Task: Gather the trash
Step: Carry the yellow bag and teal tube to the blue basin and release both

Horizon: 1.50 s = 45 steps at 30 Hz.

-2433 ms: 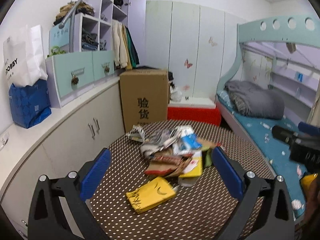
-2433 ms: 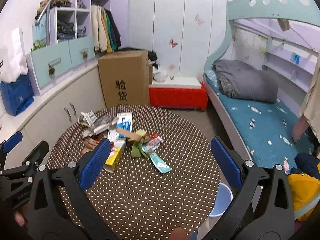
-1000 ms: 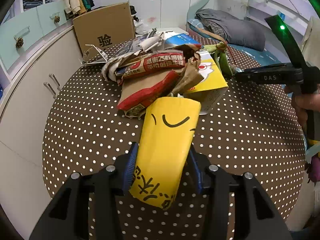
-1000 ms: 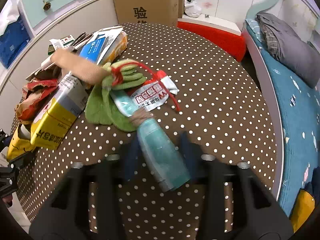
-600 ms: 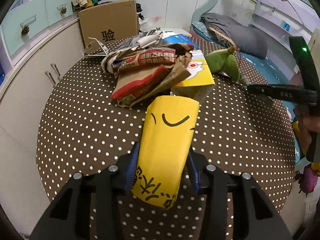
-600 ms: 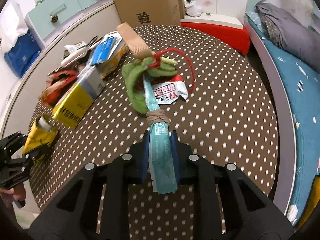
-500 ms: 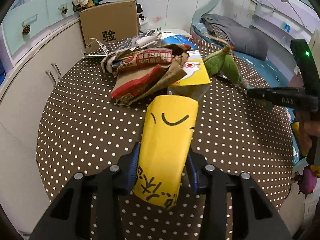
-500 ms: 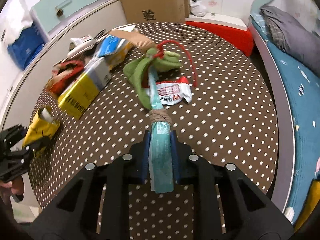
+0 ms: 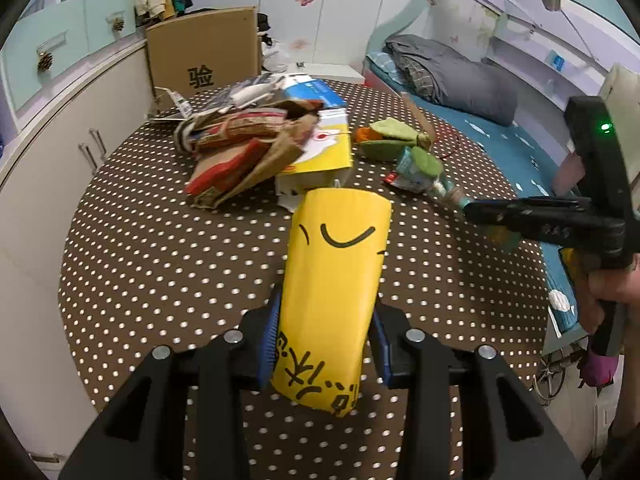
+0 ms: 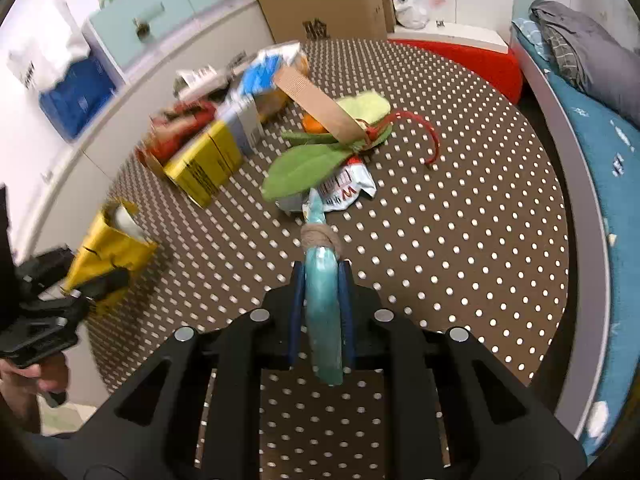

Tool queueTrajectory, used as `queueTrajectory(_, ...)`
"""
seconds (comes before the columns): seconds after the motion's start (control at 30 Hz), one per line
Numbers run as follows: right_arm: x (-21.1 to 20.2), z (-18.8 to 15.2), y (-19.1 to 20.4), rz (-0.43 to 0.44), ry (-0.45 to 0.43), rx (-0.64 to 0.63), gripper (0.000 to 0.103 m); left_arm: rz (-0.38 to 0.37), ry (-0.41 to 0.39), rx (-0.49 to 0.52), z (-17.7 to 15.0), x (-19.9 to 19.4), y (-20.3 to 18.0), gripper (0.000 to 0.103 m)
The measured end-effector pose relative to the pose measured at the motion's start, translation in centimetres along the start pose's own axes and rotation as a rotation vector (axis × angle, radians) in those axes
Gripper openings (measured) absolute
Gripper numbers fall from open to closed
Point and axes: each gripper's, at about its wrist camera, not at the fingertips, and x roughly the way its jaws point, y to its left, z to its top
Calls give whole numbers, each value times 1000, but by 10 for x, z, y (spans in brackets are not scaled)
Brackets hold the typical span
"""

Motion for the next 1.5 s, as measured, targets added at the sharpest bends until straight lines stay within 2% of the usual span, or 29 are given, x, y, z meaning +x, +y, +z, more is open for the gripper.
queueTrajectory(0.1,9,6,2,-19,6,-17,36,-9,1,10,2,2,-6,38)
queueTrajectory(0.17,14,11,3,-44,2,-31,37,-14,-6,11,4,1,-8,38)
queueTrajectory(0.2,17,13,4,-50,4,-38,34,-17,-10,9,6,1,-10,38)
queueTrajectory(0.23,22,15,4,-55,11,-44,23,-19,-14,6,7,1,-11,38)
queueTrajectory(0.3,23,16,6,-69,16,-62,19,-26,-21,-1,11,1,-13,38)
queueTrajectory(0.6,-14,6,18,205,-26,-13,19,-60,-74,-18,30,-8,-20,38)
queueTrajectory(0.7,-30,5,18,245,-76,5,19,-69,-104,-13,42,-14,-24,38)
queueTrajectory(0.83,-66,11,8,251,-192,48,19,-88,-140,-9,64,-16,-34,38)
queueTrajectory(1.0,-114,15,-33,175,-359,141,19,-143,-161,44,97,-5,-66,38)
queueTrajectory(1.13,-136,5,-93,60,-445,283,19,-225,-135,115,128,21,-115,38)
queueTrajectory(1.23,-134,-7,-142,-27,-446,393,19,-283,-90,158,144,46,-152,38)
queueTrajectory(1.33,-119,-29,-195,-96,-406,516,19,-338,-8,211,158,83,-198,38)
queueTrajectory(1.5,-76,-70,-273,-143,-311,705,19,-345,106,292,160,143,-262,38)
